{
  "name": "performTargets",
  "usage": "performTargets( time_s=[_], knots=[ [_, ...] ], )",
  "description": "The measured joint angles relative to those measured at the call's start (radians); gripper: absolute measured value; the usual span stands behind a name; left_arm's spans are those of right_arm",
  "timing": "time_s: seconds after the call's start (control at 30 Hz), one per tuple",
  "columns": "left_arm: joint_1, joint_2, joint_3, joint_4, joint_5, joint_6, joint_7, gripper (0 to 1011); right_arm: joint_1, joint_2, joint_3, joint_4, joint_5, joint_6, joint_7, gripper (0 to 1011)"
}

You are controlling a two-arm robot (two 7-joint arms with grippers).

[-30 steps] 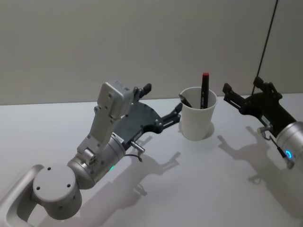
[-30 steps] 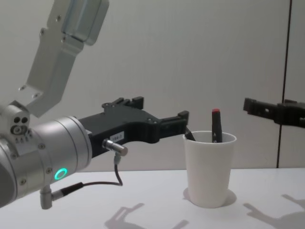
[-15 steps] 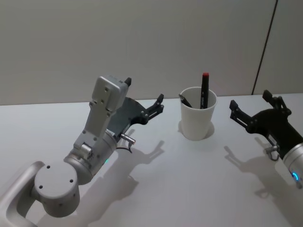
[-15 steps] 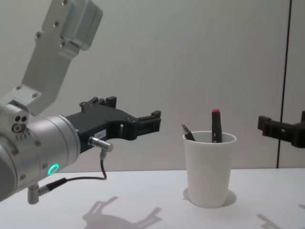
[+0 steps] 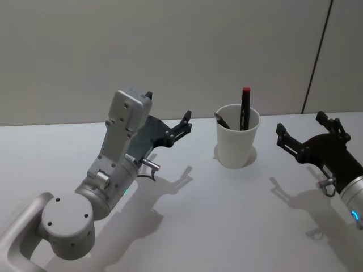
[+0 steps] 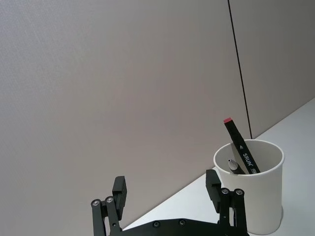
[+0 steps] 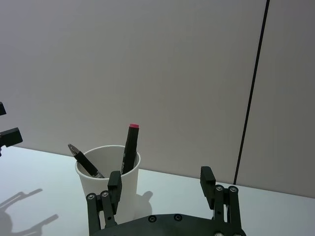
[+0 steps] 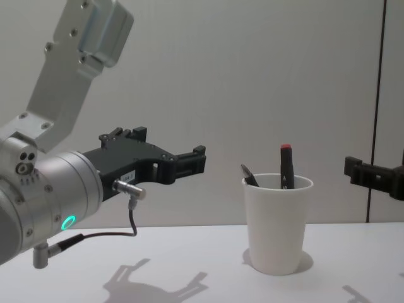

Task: Place the pen into the pen holder.

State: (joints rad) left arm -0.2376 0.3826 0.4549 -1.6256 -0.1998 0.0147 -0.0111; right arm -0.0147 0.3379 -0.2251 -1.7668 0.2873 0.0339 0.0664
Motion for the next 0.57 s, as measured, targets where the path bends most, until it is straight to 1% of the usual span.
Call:
performTargets(
  time_s=[0.57],
  knots=[
    [0.0, 0.0, -0.001, -0.001, 0.0, -0.001, 0.0, 1001, 0.0, -0.001, -0.001, 0.0, 0.0, 0.0, 0.0, 1001]
  ],
)
